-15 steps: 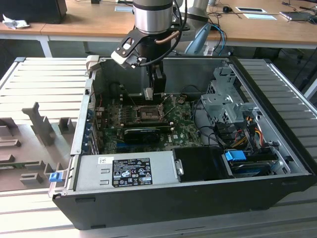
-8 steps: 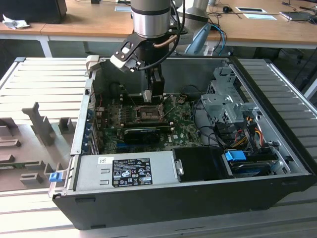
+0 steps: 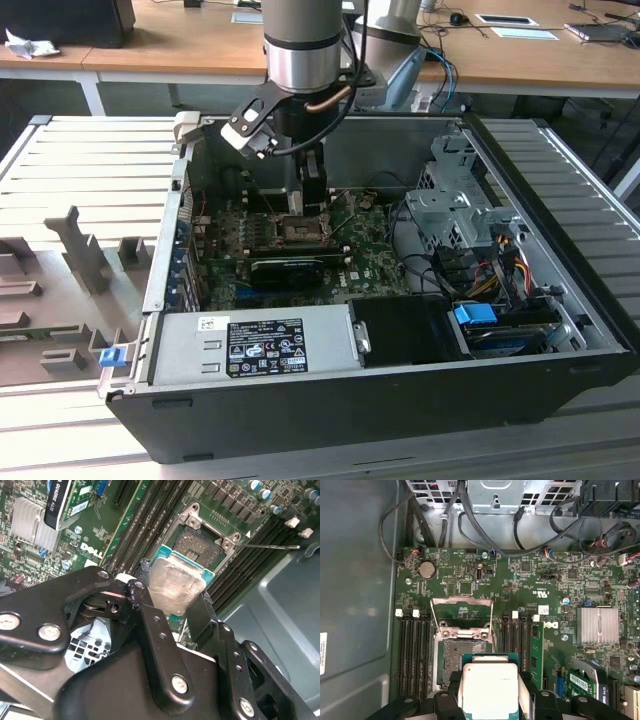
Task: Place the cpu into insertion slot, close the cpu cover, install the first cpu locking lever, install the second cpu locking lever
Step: 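Place the cpu into insertion slot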
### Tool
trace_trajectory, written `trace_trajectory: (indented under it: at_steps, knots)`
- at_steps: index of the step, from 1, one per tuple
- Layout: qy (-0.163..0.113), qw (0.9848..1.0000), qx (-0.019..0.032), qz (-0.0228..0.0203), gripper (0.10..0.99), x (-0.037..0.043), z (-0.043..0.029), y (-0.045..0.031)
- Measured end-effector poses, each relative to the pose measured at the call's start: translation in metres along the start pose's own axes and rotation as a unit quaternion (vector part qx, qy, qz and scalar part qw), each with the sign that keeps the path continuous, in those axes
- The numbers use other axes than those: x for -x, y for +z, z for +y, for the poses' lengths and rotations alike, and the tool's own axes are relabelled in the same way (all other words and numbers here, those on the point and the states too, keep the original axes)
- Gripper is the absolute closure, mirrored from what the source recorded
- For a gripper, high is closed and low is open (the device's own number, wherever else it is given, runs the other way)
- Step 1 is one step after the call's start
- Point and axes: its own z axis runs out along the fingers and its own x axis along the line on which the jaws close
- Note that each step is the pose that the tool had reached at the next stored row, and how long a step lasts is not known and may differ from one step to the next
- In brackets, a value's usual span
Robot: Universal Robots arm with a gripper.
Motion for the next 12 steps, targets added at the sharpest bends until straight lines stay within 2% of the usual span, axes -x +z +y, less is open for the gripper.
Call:
trace_trajectory:
  at_steps: [12]
  knots:
    - [0.0,1.0,0.0,0.0,0.557,0.0001,-0.0009,0.0081]
